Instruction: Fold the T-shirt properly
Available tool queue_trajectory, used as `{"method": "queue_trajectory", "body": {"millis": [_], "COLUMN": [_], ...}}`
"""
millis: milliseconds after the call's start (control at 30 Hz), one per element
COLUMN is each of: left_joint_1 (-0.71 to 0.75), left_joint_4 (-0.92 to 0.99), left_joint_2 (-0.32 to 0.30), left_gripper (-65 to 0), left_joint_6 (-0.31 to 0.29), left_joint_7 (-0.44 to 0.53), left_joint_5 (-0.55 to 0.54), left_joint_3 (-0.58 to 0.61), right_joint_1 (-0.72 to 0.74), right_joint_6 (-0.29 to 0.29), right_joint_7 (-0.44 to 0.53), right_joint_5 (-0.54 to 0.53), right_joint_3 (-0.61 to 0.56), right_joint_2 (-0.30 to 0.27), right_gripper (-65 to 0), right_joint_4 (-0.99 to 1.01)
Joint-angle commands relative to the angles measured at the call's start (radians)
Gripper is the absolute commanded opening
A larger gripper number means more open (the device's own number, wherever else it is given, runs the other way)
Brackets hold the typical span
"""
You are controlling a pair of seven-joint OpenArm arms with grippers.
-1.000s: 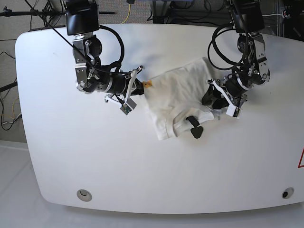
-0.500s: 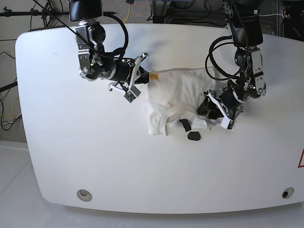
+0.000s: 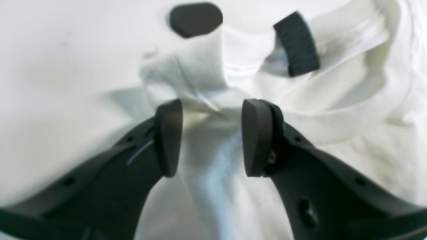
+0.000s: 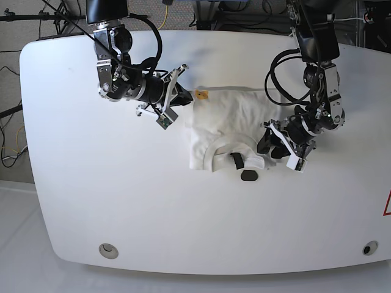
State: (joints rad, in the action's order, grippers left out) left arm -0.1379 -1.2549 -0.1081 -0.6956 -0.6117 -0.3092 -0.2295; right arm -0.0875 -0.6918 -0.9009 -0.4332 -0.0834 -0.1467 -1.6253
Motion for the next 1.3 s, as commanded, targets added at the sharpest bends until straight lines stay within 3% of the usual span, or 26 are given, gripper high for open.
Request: {"method": "queue_trajectory", "body": {"millis": [0, 300, 633, 1067, 1267], "left_joint_1": [0.016, 0.131, 0.281, 0.465, 0.518], "left_joint_4": [-0.085, -0.276, -0.409, -0.533, -0.541], "left_joint_2": [-0.026, -0.031, -0.028, -0.023, -0.023], "left_gripper": [-38.4, -38.4, -38.4, -38.4, -38.4], "left_joint_6": [-0.003, -0.003, -0.003, -0.003, -0.003], "left_joint_7": [0.016, 0.013, 0.011, 0.011, 0.011], "left_joint_5": [-0.018, -0.018, -0.018, -0.018, -0.020], "left_joint_3": [-0.035, -0.130, -0.198, -0.281, -0.314], "right_joint_1": [0.010, 0.025, 0.025, -0.100, -0.102], "right_joint_6": [-0.006, -0.006, -0.006, -0.006, -0.006], "right_joint_7": [0.018, 0.018, 0.015, -0.194, -0.209], "right_joint_5": [-0.019, -0.019, -0.019, -0.019, -0.019], "right_joint_3": [0.006, 0.006, 0.058, 0.069, -0.048], "right_joint_2": [-0.026, -0.064, -0.069, -0.086, -0.089], "right_gripper": [-65.0, -65.0, -65.0, -65.0, -65.0], "right_joint_4": [-0.023, -0.023, -0.077, -0.375, -0.382]}}
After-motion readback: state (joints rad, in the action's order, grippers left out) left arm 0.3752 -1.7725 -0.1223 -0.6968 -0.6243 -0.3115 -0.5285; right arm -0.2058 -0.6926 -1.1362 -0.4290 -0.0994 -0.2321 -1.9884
